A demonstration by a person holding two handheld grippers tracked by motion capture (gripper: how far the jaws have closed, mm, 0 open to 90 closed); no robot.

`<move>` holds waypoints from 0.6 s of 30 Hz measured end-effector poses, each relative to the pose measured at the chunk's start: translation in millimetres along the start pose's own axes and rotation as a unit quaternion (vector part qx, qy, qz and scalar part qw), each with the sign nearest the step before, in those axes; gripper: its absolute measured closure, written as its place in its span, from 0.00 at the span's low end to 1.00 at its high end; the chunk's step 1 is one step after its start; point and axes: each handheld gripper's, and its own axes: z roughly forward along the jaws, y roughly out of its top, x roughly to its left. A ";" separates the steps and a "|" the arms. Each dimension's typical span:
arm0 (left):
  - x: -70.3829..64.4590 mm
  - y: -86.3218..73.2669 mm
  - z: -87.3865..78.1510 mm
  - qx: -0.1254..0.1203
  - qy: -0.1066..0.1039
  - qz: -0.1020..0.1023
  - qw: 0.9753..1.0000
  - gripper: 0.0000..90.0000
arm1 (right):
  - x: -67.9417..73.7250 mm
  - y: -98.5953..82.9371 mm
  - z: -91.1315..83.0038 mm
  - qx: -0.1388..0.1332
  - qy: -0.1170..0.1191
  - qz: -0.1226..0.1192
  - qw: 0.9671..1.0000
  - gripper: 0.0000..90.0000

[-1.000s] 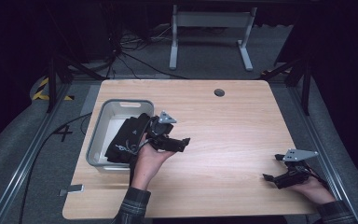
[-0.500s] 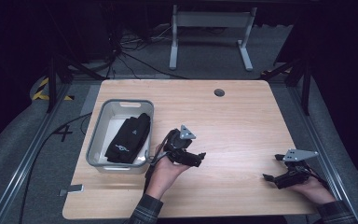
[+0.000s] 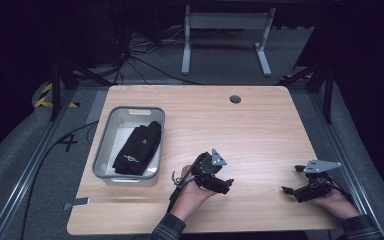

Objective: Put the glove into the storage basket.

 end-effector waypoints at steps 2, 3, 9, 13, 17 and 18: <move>-3.7 0.0 5.0 0.013 0.008 0.011 1.000 0.17 | 0.0 0.0 0.0 0.000 0.000 0.000 1.000 0.00; -5.5 -0.5 7.7 0.014 0.012 0.015 1.000 0.17 | 0.0 0.0 0.0 0.000 0.000 0.000 1.000 0.00; -10.2 -5.9 20.2 0.027 0.006 0.019 0.999 0.16 | 0.0 0.0 0.0 0.000 0.000 0.000 1.000 0.00; -12.9 -7.9 26.2 0.031 0.009 0.026 0.999 0.16 | 0.0 0.0 0.0 0.000 0.000 0.000 1.000 0.00; -14.2 -10.2 30.5 0.037 0.006 0.033 0.999 0.15 | 0.0 0.0 0.0 0.000 0.000 0.000 1.000 0.00; -14.8 -11.0 32.2 0.039 0.006 0.035 0.999 0.15 | 0.0 0.0 0.0 0.000 0.000 0.000 1.000 0.00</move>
